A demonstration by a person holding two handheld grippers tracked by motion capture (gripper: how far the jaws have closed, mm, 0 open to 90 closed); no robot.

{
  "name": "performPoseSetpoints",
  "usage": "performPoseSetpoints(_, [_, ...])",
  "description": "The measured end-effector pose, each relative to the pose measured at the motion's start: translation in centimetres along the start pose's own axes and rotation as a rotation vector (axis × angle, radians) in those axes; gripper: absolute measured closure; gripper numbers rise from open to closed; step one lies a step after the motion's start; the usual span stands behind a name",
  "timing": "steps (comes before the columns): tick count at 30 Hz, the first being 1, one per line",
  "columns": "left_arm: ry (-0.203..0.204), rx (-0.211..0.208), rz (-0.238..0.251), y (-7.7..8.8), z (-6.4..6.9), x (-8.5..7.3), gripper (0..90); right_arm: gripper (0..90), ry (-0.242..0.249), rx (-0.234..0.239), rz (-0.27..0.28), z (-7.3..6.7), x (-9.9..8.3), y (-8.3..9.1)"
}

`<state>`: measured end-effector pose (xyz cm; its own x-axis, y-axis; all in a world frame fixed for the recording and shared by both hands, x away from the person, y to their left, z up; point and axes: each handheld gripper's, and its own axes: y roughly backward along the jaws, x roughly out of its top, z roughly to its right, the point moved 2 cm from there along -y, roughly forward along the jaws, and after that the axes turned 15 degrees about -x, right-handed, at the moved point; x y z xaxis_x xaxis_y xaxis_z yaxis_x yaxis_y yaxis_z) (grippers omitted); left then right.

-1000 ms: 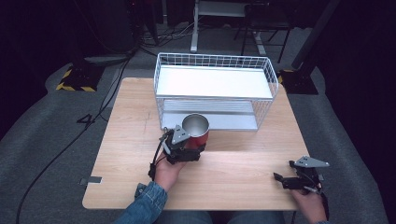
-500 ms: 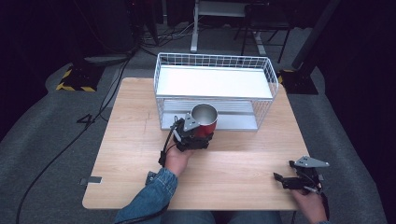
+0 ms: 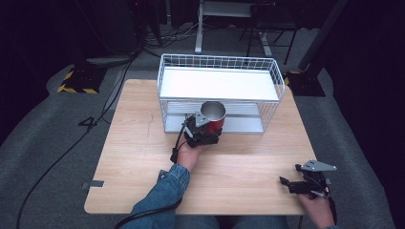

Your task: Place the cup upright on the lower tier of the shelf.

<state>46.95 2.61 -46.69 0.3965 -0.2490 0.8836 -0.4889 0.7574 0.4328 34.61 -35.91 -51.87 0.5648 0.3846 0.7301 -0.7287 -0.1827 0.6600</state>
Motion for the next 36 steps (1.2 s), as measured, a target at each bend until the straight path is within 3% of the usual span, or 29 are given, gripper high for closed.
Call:
performPoseSetpoints(14, [0.014,0.044,0.018,-3.4,-1.3,1.1,16.6,10.2,0.005,0.005,0.001,0.0,0.0,0.0])
performPoseSetpoints(23, [-0.001,0.078,0.011,-5.6,-2.4,1.7,16.6,10.2,0.009,0.008,0.002,-0.1,0.0,0.0])
performPoseSetpoints(30, [0.023,0.105,0.012,-7.1,-2.9,1.9,16.6,10.1,0.012,0.015,0.003,-0.1,0.0,0.0])
performPoseSetpoints(31, [0.010,0.115,0.006,-7.4,-3.1,2.0,16.6,10.2,0.013,0.015,0.003,-0.1,0.0,0.0])
performPoseSetpoints(33, [-0.008,0.097,-0.007,-7.6,-3.4,2.1,16.5,10.1,0.013,0.015,0.003,-0.1,0.0,0.0])
performPoseSetpoints(34, [0.022,0.127,-0.006,-7.8,-3.5,1.9,16.5,10.2,0.013,0.015,0.003,-0.1,0.0,0.0])
performPoseSetpoints(36, [0.024,0.114,-0.003,-8.1,-3.8,1.9,16.5,10.1,0.013,0.015,0.003,-0.1,0.0,0.0])
